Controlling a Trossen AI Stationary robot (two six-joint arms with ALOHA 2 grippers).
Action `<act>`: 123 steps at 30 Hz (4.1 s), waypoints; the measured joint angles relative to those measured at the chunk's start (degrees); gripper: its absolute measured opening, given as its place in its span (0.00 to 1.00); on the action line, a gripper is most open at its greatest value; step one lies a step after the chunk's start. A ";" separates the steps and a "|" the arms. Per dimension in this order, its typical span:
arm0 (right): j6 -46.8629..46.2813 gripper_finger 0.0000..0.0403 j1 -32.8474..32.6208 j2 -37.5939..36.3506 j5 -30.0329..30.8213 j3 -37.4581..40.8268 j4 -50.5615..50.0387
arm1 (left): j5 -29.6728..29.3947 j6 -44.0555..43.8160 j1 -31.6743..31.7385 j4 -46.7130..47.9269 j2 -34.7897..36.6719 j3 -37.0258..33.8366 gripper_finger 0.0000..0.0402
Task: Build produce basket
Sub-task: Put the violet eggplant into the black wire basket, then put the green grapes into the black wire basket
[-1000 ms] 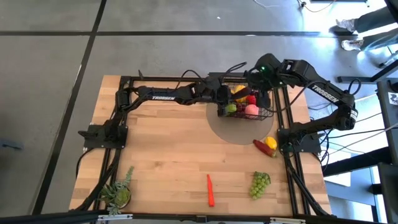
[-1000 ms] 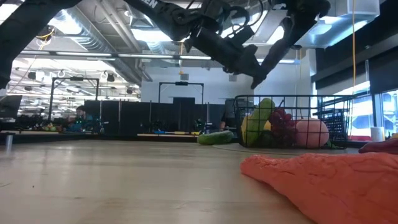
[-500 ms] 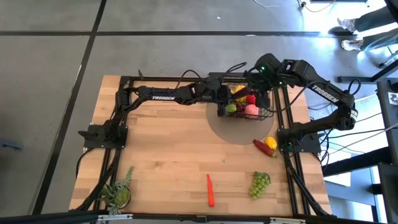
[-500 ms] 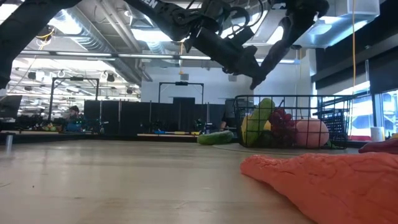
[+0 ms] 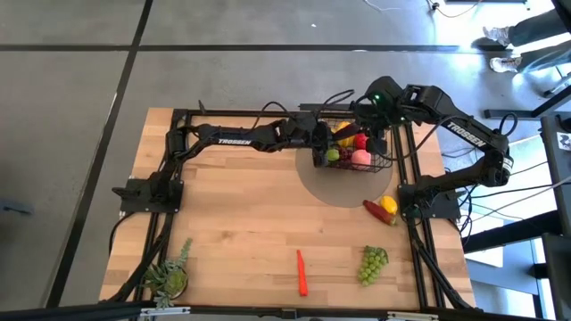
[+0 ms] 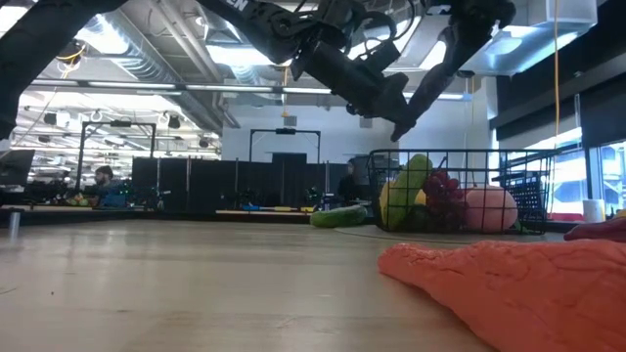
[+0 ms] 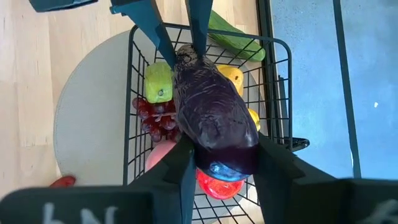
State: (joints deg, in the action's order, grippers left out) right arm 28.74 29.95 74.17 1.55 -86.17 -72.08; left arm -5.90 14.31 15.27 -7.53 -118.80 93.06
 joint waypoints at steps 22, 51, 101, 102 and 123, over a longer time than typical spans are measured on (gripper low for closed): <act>-3.03 0.26 0.11 0.05 0.00 0.05 -0.12 | -10.22 -0.29 -3.14 3.91 1.73 -0.15 0.25; -6.09 0.26 0.28 6.90 1.97 0.07 -0.77 | -24.95 -6.77 -2.91 27.45 8.96 -0.09 0.25; -4.87 0.56 -2.84 23.89 7.47 0.02 5.86 | -25.15 -6.38 -2.53 35.16 22.23 -0.02 0.25; -5.89 0.56 -2.84 23.25 7.43 0.02 5.75 | -25.15 -6.52 -2.53 35.36 22.23 -0.04 0.25; -21.83 0.56 -6.71 -1.04 -1.77 0.02 4.25 | -14.27 -26.86 2.18 44.85 22.05 -0.11 0.25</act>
State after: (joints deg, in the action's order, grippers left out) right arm 6.91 23.24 73.13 -0.22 -86.15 -67.83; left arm -20.17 -12.56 17.44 37.32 -96.76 92.95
